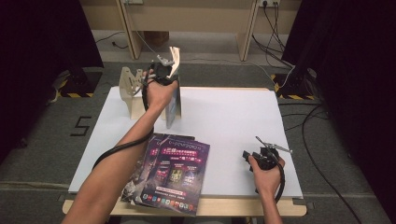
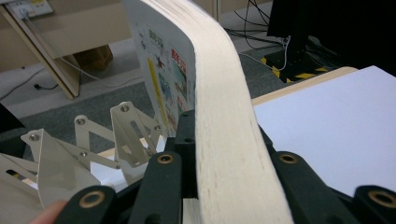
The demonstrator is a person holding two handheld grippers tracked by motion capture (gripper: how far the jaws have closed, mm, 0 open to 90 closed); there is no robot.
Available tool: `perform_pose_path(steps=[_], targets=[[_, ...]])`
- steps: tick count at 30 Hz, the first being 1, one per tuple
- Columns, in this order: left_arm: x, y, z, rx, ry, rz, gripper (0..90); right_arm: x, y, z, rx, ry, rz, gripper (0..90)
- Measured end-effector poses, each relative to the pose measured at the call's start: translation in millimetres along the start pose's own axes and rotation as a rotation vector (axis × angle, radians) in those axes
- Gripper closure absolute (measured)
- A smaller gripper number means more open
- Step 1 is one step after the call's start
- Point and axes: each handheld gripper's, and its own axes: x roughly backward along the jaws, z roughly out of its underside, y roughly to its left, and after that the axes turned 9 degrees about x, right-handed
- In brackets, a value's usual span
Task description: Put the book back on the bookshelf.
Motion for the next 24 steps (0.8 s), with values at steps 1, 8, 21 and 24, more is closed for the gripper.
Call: perform_pose_path(steps=[1, 8, 21, 24], targets=[[0.1, -0.2, 1.3, 0.018, -0.004, 0.006, 72.6, 0.1, 0.0, -0.1, 0.0, 0.003, -0.001, 53.0], [3.8, 2.6, 4.3, 0.106, -0.017, 0.075, 54.8, 0.2, 0.7, 0.6, 0.002, 0.003, 0.0, 52.9], [14.9, 10.0, 9.7, 0.164, -0.005, 0.177, 37.1, 0.4, 3.9, -0.2, 0.014, 0.0, 0.001, 52.9], [18.8, 15.4, 12.8, 0.174, -0.015, 0.18, 33.7, 0.7, 4.2, -0.6, 0.017, -0.003, -0.004, 52.9]])
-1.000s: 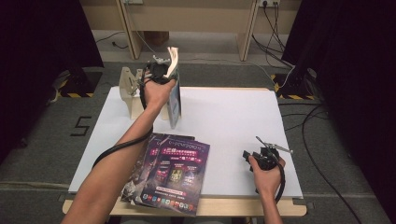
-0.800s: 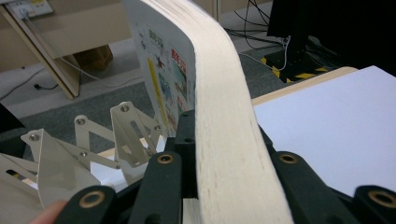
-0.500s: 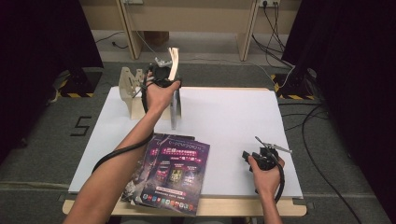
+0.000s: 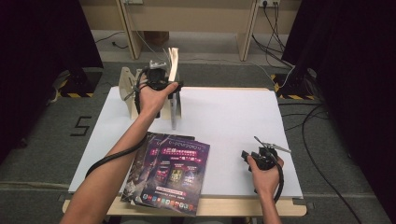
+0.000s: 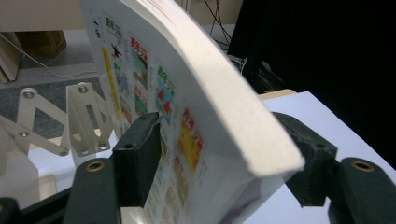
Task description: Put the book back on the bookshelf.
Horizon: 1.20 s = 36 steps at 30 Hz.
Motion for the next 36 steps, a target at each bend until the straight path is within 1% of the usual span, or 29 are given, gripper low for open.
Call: perform_pose_path(steps=[1, 5, 6, 7, 8, 12, 14, 16, 17, 18, 21, 22, 23, 26, 29, 31, 32, 33, 35, 36], targets=[[1.1, 1.0, 0.6, 0.004, 0.001, 0.002, 32.6, 0.1, 0.2, 0.0, 0.0, -0.001, 0.001, 52.9], [5.9, 4.3, 2.7, -0.014, 0.005, 0.014, 30.0, 0.3, 0.6, -0.1, 0.008, 0.005, 0.007, 52.9], [7.4, 5.1, 3.2, -0.014, 0.004, 0.019, 29.6, 0.2, 1.7, -0.2, -0.004, 0.005, 0.001, 52.9], [9.5, 5.9, 3.9, -0.008, 0.005, 0.03, 29.0, -0.1, 1.0, -0.4, 0.012, 0.0, 0.002, 52.9], [10.6, 6.3, 4.5, -0.005, 0.006, 0.038, 28.5, -0.3, 0.9, -0.5, 0.017, -0.007, 0.001, 52.9], [15.4, 7.5, 8.2, -0.006, 0.005, 0.054, 28.1, 0.0, 2.3, -0.8, 0.012, 0.0, 0.002, 52.9], [16.7, 7.9, 10.4, -0.01, 0.005, 0.051, 28.1, -0.2, 2.5, -0.7, 0.018, 0.002, 0.007, 52.9], [17.1, 9.3, 12.9, -0.01, 0.013, 0.05, 28.1, 0.0, 4.8, -0.9, -0.003, 0.004, 0.0, 52.9], [17.5, 9.8, 13.8, -0.013, 0.014, 0.049, 28.1, 0.2, 4.1, -1.1, 0.02, -0.003, 0.009, 52.9], [18.4, 10.4, 14.9, -0.015, 0.015, 0.048, 28.1, 0.6, 5.0, -1.4, 0.009, -0.002, 0.001, 52.9], [22.5, 12.8, 19.4, -0.015, 0.028, 0.055, 28.3, 1.4, 5.2, -2.1, 0.022, -0.009, 0.005, 52.9], [23.4, 13.5, 20.5, -0.013, 0.031, 0.06, 28.3, 1.8, 6.9, -2.4, 0.007, -0.003, 0.002, 52.9], [24.6, 15.1, 22.0, -0.013, 0.033, 0.063, 28.3, 1.6, 7.4, -2.5, 0.007, -0.004, -0.001, 52.9], [27.8, 20.9, 27.7, -0.012, 0.044, 0.055, 28.4, 1.1, 8.8, -3.6, 0.028, -0.004, 0.002, 52.9], [30.1, 25.4, 33.5, 0.0, 0.055, 0.059, 28.6, 0.4, 12.7, -5.1, 0.036, -0.006, -0.004, 52.9], [31.4, 28.3, 37.3, 0.001, 0.065, 0.055, 28.8, 0.1, 15.8, -6.3, 0.046, -0.002, -0.005, 52.9], [31.9, 29.7, 39.1, 0.002, 0.07, 0.056, 28.8, -0.4, 18.2, -6.6, 0.034, 0.001, -0.013, 52.9], [32.5, 31.1, 40.9, 0.002, 0.077, 0.056, 28.9, -1.0, 20.0, -7.1, 0.038, -0.002, -0.015, 52.9], [34.1, 34.0, 44.5, 0.003, 0.091, 0.057, 29.1, -1.9, 23.2, -8.5, 0.062, -0.002, -0.016, 52.9], [34.9, 35.3, 46.4, 0.001, 0.098, 0.057, 29.2, -2.0, 25.5, -9.1, 0.052, -0.001, -0.022, 52.9]])
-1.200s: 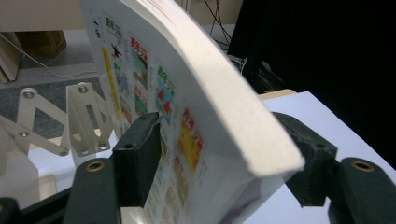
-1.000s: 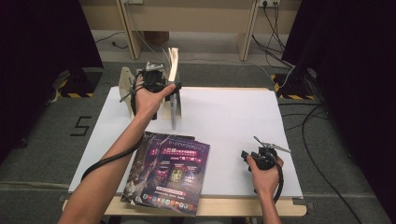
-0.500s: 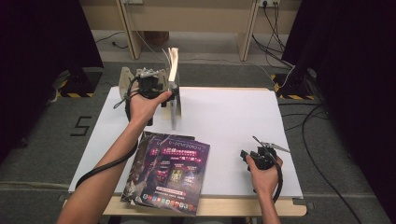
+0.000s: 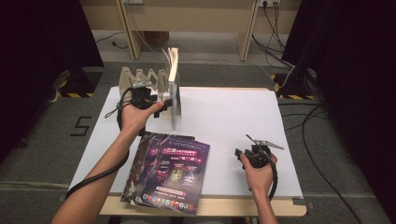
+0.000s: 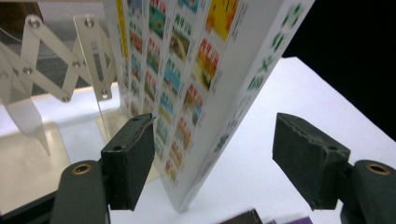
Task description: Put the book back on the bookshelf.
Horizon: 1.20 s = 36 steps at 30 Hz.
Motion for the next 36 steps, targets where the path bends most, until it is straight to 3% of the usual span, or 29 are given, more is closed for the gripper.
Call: perform_pose_path(steps=[11, 16, 21, 30, 36], targets=[[8.6, 21.7, 35.8, 0.013, 0.088, 0.005, 33.6, -3.3, 18.8, -11.2, 0.038, 0.006, -0.025, 53.0], [10.7, 31.4, 55.2, 0.046, 0.128, 0.013, 35.8, -6.8, 30.7, -15.2, 0.051, 0.014, -0.04, 53.0], [11.2, 37.3, 74.2, 0.053, 0.172, 0.021, 38.7, -12.1, 41.5, -16.8, 0.078, 0.032, -0.058, 53.0], [6.7, 46.4, 115.9, 0.119, 0.273, 0.065, 43.8, -25.2, 66.9, -18.7, 0.118, 0.075, -0.099, 53.0], [7.2, 49.4, 131.9, 0.15, 0.292, 0.085, 44.3, -34.3, 79.7, -17.5, 0.128, 0.118, -0.124, 52.9]])
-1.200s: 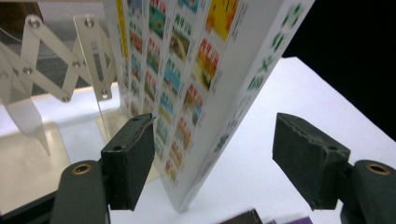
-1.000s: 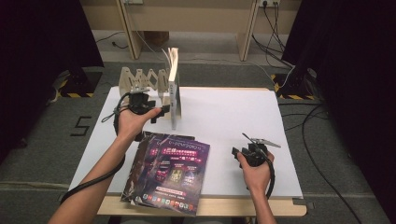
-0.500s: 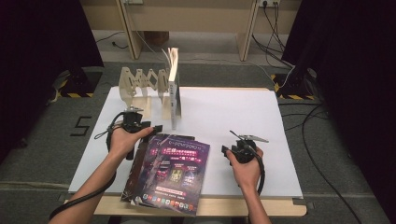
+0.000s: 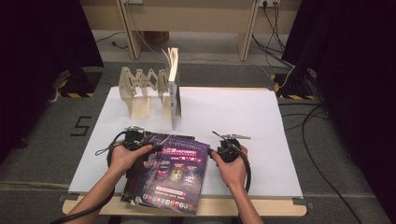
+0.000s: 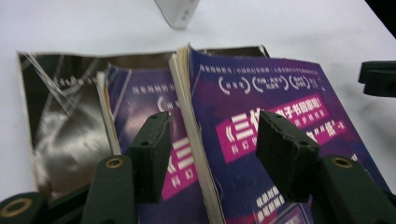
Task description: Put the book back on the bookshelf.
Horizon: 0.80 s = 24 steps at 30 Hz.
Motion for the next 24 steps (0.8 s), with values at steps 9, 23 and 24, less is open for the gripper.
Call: perform_pose_path(steps=[9, 23, 24], targets=[[-3.7, 1.9, 9.2, 0.031, 0.02, 0.025, 42.9, -10.0, 7.0, 0.3, 0.003, 0.055, -0.022, 52.3], [-8.7, -3.4, 14.2, 0.051, 0.038, 0.06, 40.1, -20.4, 14.2, 2.9, 0.003, 0.1, -0.053, 51.3], [-8.6, -3.2, 14.4, 0.057, 0.037, 0.062, 40.1, -21.3, 15.3, 3.0, -0.002, 0.094, -0.063, 50.3]])
